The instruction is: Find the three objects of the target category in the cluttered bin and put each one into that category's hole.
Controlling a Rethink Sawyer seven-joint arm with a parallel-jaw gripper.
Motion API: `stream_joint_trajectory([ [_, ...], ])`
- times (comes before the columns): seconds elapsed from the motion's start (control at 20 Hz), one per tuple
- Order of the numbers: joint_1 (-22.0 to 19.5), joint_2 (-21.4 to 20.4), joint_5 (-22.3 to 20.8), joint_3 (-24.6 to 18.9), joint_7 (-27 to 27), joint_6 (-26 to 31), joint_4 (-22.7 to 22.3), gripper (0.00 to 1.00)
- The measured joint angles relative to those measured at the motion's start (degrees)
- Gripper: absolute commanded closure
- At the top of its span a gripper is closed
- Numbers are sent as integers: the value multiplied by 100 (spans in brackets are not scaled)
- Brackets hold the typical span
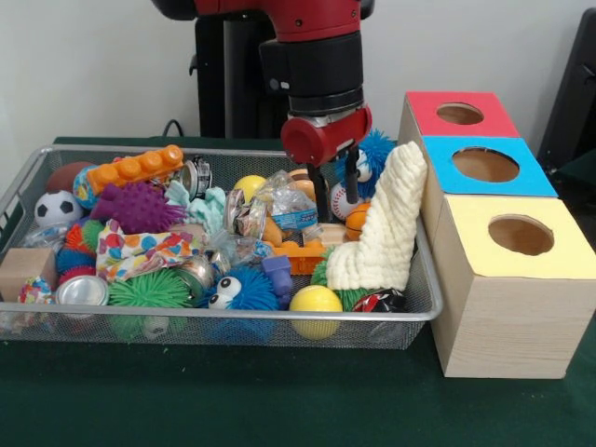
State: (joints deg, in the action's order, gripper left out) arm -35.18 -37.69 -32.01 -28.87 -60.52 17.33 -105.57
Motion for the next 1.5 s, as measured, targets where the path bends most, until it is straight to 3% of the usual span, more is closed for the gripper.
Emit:
stream_joint_trajectory([
  [0.65, -255, 87, 0, 183, 0, -1, 2, 0],
  [1.15, -244, 710, 2, 636, 0, -215, 134, 0],
  [1.5, -110, 1113, 8, 865, 1, -660, 144, 0],
])
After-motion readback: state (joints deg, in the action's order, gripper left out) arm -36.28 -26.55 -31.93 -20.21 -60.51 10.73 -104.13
